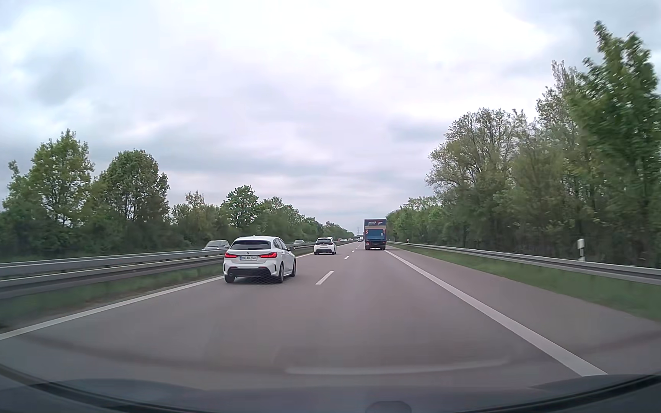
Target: Follow the waypoints while adhering to traffic rules and regulations
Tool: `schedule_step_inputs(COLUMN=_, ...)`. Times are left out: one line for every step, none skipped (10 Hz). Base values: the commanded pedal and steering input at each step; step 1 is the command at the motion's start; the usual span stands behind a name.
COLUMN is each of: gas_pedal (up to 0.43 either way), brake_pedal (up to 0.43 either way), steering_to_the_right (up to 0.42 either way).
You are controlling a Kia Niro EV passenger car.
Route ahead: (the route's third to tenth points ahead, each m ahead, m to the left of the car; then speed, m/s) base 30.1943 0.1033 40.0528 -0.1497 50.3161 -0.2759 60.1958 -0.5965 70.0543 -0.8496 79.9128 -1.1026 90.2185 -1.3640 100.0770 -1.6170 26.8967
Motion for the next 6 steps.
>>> schedule_step_inputs(gas_pedal=0.228, brake_pedal=0.000, steering_to_the_right=-0.004)
schedule_step_inputs(gas_pedal=0.220, brake_pedal=0.000, steering_to_the_right=-0.004)
schedule_step_inputs(gas_pedal=0.220, brake_pedal=0.000, steering_to_the_right=-0.004)
schedule_step_inputs(gas_pedal=0.220, brake_pedal=0.000, steering_to_the_right=-0.003)
schedule_step_inputs(gas_pedal=0.220, brake_pedal=0.000, steering_to_the_right=-0.003)
schedule_step_inputs(gas_pedal=0.220, brake_pedal=0.000, steering_to_the_right=-0.003)
